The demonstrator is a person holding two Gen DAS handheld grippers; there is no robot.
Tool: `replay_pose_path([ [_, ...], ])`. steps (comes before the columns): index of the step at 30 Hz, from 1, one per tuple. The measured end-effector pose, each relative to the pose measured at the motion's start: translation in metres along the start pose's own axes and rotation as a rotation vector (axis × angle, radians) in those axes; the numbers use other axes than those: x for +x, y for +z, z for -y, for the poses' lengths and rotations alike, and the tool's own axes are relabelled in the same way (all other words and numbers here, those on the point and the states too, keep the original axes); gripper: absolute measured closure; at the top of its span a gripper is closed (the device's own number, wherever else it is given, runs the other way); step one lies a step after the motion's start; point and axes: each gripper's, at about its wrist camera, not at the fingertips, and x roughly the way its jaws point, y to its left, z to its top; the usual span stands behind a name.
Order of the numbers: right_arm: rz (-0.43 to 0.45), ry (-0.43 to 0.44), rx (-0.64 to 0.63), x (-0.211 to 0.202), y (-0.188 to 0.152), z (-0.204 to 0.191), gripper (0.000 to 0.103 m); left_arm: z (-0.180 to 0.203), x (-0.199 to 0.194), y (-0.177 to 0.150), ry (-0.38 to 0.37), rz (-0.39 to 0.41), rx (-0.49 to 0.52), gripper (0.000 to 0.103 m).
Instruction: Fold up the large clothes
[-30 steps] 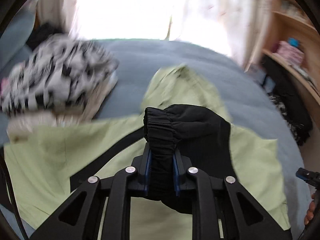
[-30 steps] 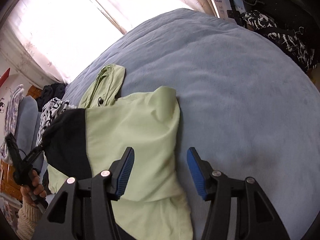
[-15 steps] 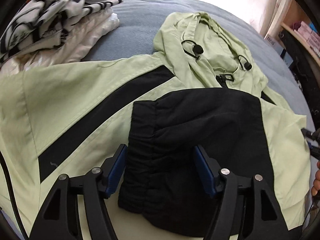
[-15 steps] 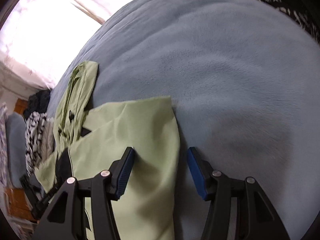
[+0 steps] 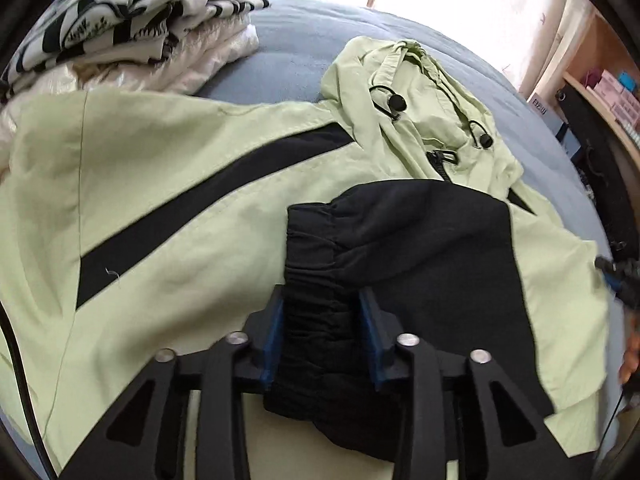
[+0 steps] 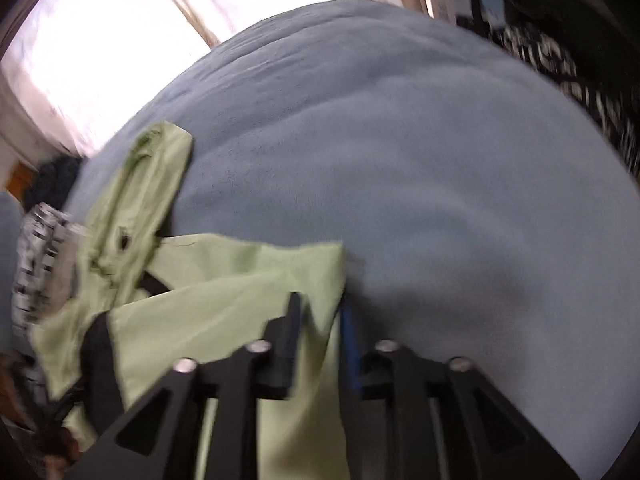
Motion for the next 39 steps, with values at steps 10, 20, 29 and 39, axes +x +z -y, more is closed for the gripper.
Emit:
replay_pose_path([
  [10, -0.161, 0.163, -0.066, -0.045, -0.104, 0.023, 0.053, -0.001, -0.013, -0.022, -0.004, -0.027, 0.010, 0.055],
  [20, -0.124, 0.011, -0.017, -0.050, -0.129, 0.027, 0.088, 0.021, -0.025, -0.044, 0.090, -0.030, 0.112, 0.064],
  [29, 0.041, 0.030, -0.156, -0.104, -0.111, -0.044, 0.082, 0.023, -0.078, -0.033, 0.021, 0.114, 0.119, 0.060],
  [39, -0.089, 0.078, -0.282, 0.015, -0.111, -0.141, 0.082, 0.085, 0.009, -0.022, 0.087, -0.002, 0.150, 0.066],
])
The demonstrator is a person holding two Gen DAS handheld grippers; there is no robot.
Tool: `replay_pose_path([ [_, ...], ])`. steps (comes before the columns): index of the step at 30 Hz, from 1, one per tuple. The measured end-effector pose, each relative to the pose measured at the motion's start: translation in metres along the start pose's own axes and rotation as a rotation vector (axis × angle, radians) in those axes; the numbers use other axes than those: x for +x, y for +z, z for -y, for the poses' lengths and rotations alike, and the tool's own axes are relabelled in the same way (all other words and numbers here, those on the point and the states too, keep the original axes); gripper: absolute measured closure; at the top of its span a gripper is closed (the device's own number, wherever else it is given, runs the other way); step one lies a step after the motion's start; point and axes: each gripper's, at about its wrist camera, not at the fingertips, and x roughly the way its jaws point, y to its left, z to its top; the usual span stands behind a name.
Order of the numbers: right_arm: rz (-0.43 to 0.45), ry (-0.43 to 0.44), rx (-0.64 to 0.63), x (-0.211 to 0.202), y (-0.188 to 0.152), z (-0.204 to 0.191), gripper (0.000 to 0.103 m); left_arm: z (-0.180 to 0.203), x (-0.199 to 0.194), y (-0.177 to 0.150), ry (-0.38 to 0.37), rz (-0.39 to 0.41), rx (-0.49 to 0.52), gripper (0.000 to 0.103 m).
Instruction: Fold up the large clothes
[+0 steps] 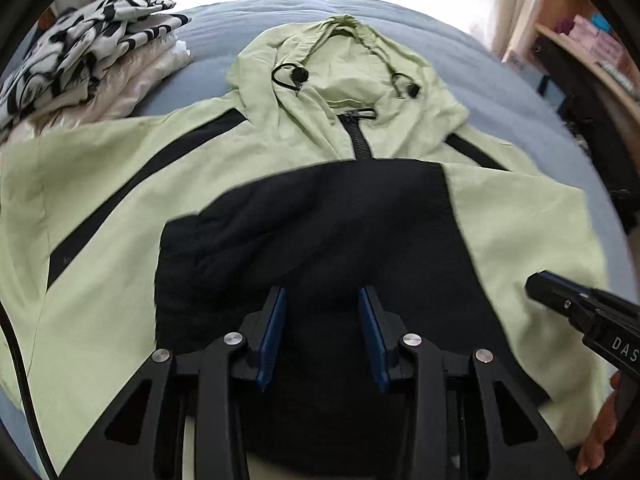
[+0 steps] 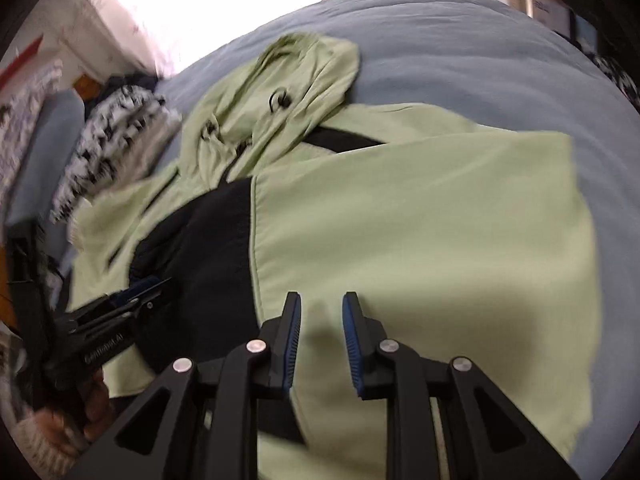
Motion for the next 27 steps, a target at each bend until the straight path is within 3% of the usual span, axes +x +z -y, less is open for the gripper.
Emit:
replay_pose_path([
  [2, 0.031, -0.100, -0.009, 0.010, 0.007, 0.007, 0.082, -0.005, 0.008, 0.008, 0.018, 0.018, -0.019, 0.067],
  [4, 0.090, -0.196, 0.050, 0.009, 0.020, 0.041, 0.083, -0.015, 0.012, 0.017, 0.018, 0.037, -0.035, 0.067],
  [7, 0.154, -0.251, 0.192, -0.004, 0.031, 0.106, 0.087, -0.030, 0.017, 0.025, 0.018, 0.056, -0.040, 0.068],
  [10, 0.158, -0.319, 0.273, -0.020, 0.029, 0.148, 0.084, -0.032, 0.019, 0.027, 0.016, 0.059, -0.020, 0.068],
  [16, 0.146, -0.268, 0.318, -0.044, 0.012, 0.155, 0.078, -0.029, 0.005, 0.022, 0.016, 0.039, -0.024, 0.062],
  [21, 0.143, -0.188, 0.307, -0.059, 0.000, 0.125, 0.077, -0.024, -0.033, 0.008, 0.003, 0.069, 0.006, 0.059],
  [27, 0.177, -0.104, 0.257, -0.099, -0.015, 0.078, 0.069, -0.022, -0.096, -0.018, -0.018, 0.121, 0.027, 0.053],
])
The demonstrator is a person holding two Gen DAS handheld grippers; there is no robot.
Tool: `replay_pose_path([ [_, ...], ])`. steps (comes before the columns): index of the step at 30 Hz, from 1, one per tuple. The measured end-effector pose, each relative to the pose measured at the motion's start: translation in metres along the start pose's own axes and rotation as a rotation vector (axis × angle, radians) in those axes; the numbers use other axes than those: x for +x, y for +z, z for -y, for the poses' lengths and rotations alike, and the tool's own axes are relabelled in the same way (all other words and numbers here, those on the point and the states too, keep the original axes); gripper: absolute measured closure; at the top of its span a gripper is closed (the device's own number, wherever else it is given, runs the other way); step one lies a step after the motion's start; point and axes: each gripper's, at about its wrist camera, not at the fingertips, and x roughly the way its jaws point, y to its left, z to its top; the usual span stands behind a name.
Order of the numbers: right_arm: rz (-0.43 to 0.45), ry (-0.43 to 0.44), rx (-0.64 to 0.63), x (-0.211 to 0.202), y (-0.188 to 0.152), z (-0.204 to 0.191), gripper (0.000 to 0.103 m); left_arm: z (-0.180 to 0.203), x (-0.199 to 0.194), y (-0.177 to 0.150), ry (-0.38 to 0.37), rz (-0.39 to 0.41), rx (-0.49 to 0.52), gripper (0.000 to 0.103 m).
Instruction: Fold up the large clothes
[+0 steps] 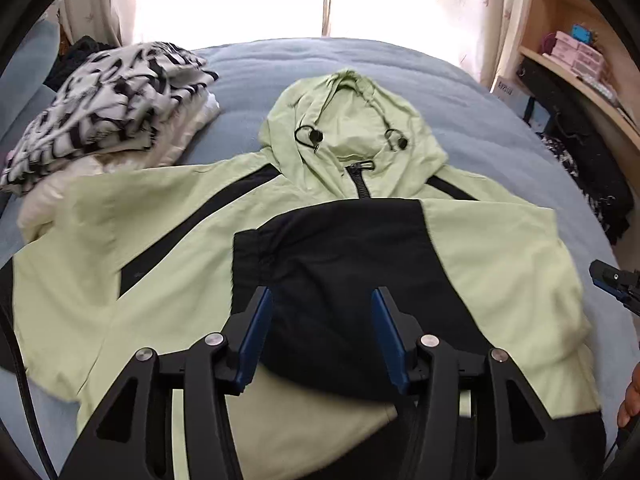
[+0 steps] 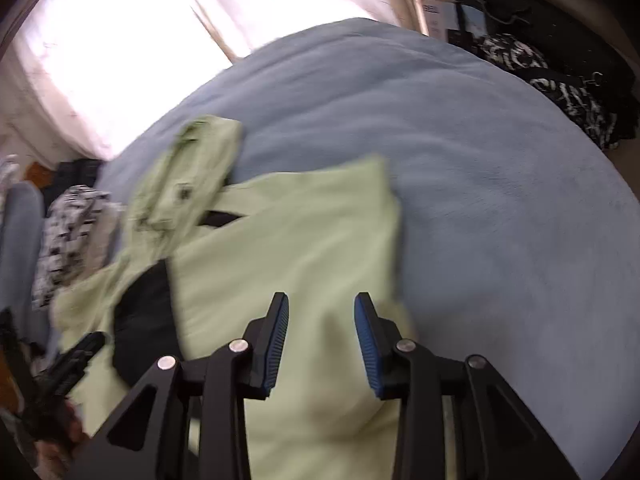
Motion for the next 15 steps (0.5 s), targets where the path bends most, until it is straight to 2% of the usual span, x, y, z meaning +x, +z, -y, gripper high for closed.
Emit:
replay_pose_path([
  [4, 0.029, 0.059, -0.034, -0.042, -0.019, -0.029, 0.069, -0.002, -0.037, -0.012, -0.009, 0.009, 0.006, 0.052],
  [8, 0.055, 0.113, -0.063, -0.078, -0.041, -0.054, 0.068, -0.009, -0.081, -0.032, -0.015, 0.022, 0.013, 0.047],
  [15, 0.068, 0.152, -0.113, -0.120, -0.088, -0.096, 0.065, -0.027, -0.147, -0.066, -0.028, 0.066, -0.001, 0.045],
])
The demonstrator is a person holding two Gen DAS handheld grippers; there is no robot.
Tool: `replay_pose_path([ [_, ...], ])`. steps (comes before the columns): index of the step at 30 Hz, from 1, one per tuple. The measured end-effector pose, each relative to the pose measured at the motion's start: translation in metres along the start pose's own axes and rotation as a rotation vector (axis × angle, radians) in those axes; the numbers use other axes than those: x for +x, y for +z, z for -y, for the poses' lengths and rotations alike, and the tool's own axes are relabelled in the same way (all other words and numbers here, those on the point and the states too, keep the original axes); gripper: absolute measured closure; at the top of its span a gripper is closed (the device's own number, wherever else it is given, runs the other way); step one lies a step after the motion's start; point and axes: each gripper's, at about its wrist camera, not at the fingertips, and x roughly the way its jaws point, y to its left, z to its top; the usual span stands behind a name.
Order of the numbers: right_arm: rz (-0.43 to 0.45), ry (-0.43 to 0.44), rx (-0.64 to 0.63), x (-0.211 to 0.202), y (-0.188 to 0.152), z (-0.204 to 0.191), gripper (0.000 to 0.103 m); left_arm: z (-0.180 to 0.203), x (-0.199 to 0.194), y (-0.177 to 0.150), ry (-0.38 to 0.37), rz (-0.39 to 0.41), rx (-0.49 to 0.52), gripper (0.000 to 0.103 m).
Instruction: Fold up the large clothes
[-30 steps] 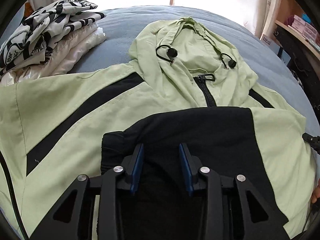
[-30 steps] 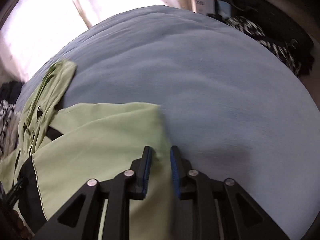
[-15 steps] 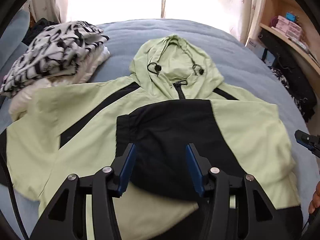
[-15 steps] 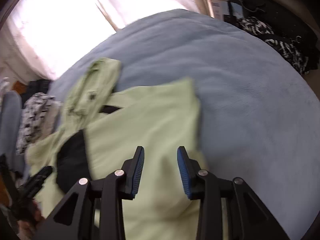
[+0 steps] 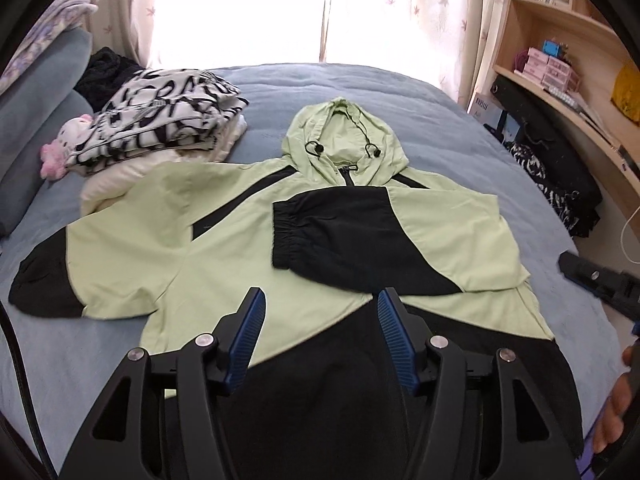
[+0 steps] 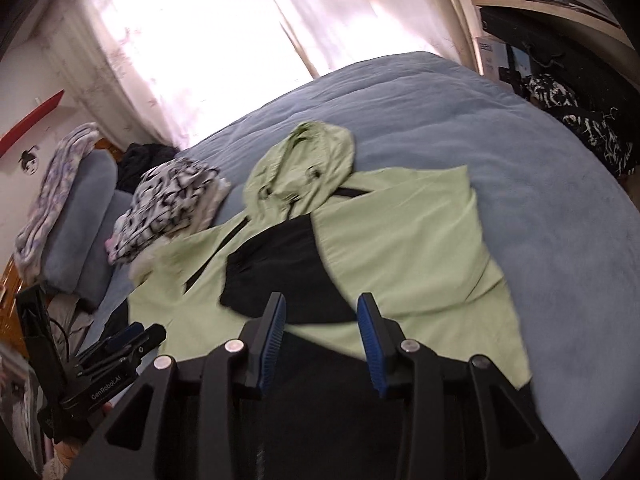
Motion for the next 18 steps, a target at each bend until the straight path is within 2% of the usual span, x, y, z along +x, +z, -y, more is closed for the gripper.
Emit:
replay_pose_path([
  [8, -0.023, 0.018, -0.050, -0.010, -0.043, -0.054, 0.065, -0.030, -0.054, -0.031, 0.010, 0.067, 0.014, 0.038],
  [18, -0.052, 0.045, -0.115, 0.016, -0.085, -0.124, 0.065, -0.097, -0.062, -0.056, 0.041, 0.068, -0.061, 0.034],
])
